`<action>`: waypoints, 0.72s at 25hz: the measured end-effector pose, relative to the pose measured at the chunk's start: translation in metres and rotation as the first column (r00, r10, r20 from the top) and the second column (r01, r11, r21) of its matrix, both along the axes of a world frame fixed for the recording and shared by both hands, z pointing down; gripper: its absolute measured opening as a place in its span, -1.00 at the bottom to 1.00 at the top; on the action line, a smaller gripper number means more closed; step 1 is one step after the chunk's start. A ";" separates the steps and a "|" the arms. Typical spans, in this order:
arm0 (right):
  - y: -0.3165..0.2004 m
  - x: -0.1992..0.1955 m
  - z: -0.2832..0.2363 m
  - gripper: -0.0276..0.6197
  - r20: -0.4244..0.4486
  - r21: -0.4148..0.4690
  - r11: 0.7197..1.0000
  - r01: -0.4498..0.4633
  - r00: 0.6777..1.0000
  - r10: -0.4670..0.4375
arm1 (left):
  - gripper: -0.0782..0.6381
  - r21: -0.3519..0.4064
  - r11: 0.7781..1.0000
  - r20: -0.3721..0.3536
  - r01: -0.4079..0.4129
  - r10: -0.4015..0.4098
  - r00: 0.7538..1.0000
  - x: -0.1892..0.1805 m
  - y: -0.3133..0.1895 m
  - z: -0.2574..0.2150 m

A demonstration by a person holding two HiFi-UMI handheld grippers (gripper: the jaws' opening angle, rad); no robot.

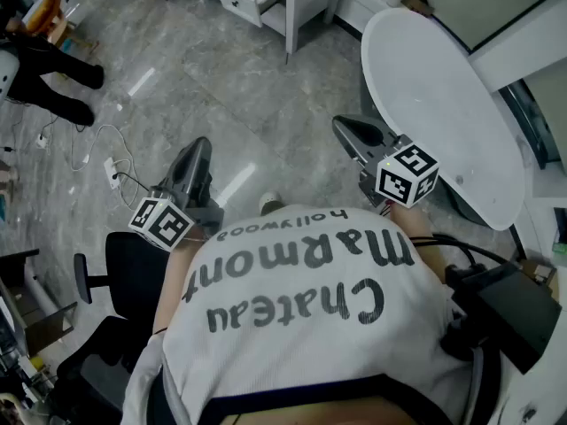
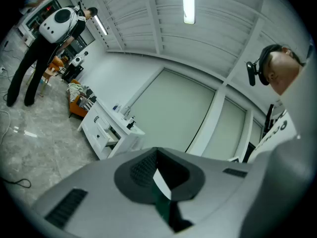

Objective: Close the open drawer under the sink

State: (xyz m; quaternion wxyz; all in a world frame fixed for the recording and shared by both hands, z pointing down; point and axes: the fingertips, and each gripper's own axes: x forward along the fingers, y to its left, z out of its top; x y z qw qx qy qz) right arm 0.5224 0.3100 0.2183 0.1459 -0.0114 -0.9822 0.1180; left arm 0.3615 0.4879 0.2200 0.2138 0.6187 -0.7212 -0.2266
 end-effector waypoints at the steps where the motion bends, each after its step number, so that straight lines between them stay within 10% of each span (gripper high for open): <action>1: 0.000 0.000 0.001 -0.88 -0.003 0.003 1.000 0.001 1.000 -0.001 | -0.76 0.000 1.000 -0.001 -0.001 0.001 1.000 0.000 0.000 0.000; 18: -0.008 -0.032 -0.002 -0.88 0.070 -0.121 0.992 -0.030 0.997 0.039 | -0.76 0.008 0.997 0.113 -0.077 0.076 0.991 -0.023 -0.016 -0.006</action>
